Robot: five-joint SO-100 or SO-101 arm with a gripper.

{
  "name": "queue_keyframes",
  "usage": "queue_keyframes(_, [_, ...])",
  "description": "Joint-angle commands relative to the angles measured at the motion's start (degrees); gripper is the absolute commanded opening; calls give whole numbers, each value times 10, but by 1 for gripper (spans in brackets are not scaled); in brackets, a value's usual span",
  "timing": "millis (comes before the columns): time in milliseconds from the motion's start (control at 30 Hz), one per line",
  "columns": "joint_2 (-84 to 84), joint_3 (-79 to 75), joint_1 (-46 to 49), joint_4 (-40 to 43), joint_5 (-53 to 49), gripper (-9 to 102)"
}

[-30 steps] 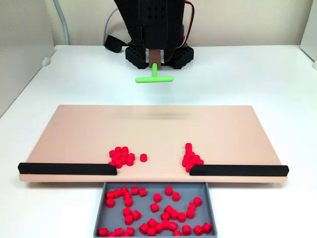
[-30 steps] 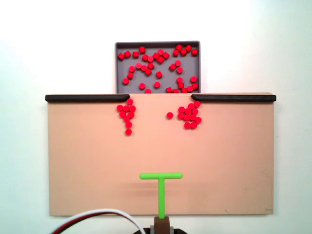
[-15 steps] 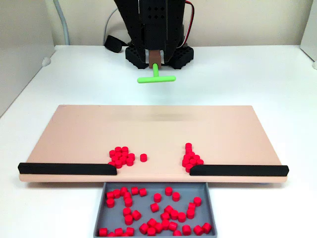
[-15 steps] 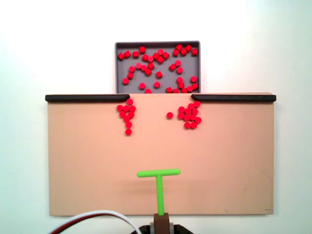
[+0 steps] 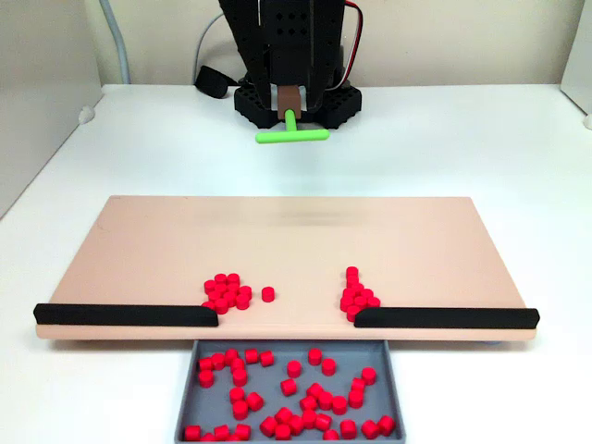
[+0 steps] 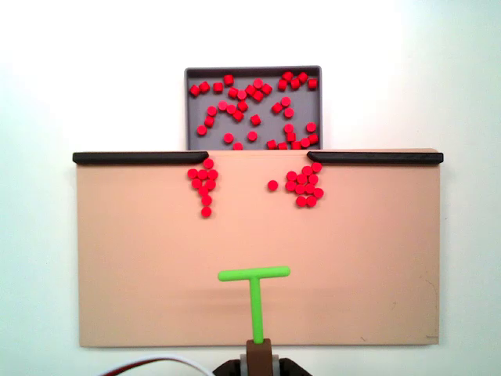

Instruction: Gather the bottom side granules

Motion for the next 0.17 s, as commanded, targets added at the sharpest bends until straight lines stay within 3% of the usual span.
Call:
queue_keyframes(0, [11,-12,-4,-4,-2,1])
queue_keyframes(133, [10,-12,-6,-4,0,1])
